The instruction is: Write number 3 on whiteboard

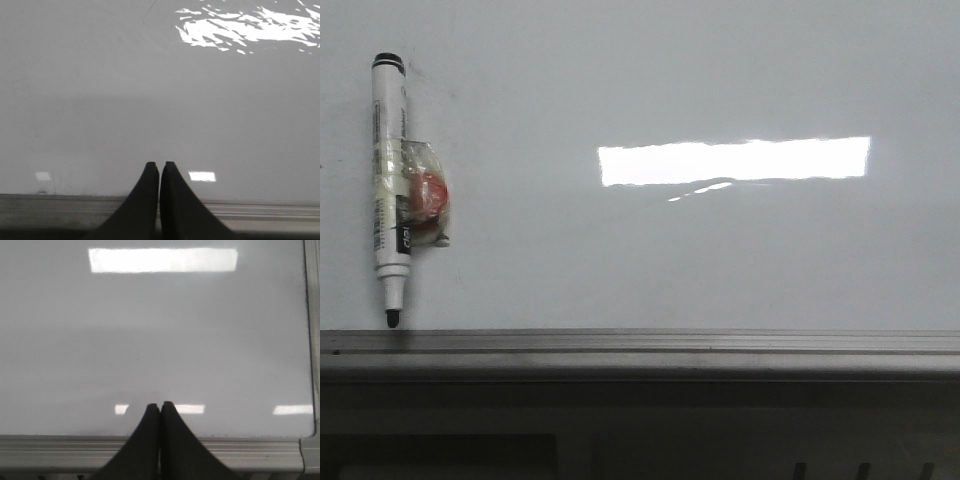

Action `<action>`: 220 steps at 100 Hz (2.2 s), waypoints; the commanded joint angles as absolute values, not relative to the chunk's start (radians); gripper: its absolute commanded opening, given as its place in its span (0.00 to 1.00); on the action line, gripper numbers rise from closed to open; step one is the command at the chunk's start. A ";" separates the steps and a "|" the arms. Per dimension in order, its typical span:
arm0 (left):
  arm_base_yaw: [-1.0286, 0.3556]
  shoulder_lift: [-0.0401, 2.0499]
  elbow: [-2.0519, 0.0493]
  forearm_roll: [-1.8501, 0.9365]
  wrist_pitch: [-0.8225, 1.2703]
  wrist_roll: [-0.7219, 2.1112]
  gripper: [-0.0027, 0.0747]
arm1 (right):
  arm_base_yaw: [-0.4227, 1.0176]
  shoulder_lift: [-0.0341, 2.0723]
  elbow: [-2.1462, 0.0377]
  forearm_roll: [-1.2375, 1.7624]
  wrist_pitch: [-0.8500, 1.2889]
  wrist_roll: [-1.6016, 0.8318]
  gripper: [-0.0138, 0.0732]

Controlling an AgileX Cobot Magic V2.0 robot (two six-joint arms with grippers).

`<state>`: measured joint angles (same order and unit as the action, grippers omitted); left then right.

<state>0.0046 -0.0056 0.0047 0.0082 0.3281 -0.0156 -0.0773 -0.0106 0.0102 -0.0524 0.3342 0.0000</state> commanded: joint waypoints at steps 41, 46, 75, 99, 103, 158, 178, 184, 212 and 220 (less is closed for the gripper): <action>0.007 -0.030 0.037 0.000 0.259 -0.017 0.01 | -0.078 -0.025 0.033 -0.057 0.325 0.000 0.08; 0.007 -0.030 0.037 0.000 0.259 -0.017 0.01 | -0.078 -0.025 0.033 -0.057 0.325 0.000 0.08; 0.007 -0.030 0.037 0.000 0.259 -0.017 0.01 | -0.078 -0.025 0.033 -0.057 0.325 0.000 0.08; 0.007 -0.030 0.037 0.000 0.259 -0.017 0.01 | -0.078 -0.025 0.033 -0.129 0.242 0.000 0.08; 0.007 -0.030 0.037 0.000 0.257 -0.017 0.01 | -0.078 -0.025 0.033 -0.129 0.219 0.000 0.08; 0.007 -0.030 0.037 0.049 0.146 -0.017 0.01 | -0.078 -0.010 0.031 0.007 0.145 0.000 0.08; 0.007 0.021 0.022 0.023 0.124 -0.017 0.01 | -0.078 0.146 -0.004 0.055 0.155 0.000 0.08; 0.007 0.063 0.003 0.012 0.116 -0.017 0.01 | -0.078 0.224 -0.032 0.067 0.162 0.000 0.08; 0.005 0.317 -0.153 -0.107 0.117 -0.017 0.01 | -0.078 0.516 -0.218 0.076 0.225 0.000 0.08; 0.005 0.359 -0.182 -0.191 0.119 -0.017 0.01 | -0.078 0.542 -0.230 0.076 0.225 0.000 0.08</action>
<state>0.0046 0.3061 -0.1208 -0.1061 0.1983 -0.0156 -0.0773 0.5036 -0.1812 0.0725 0.2874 0.0000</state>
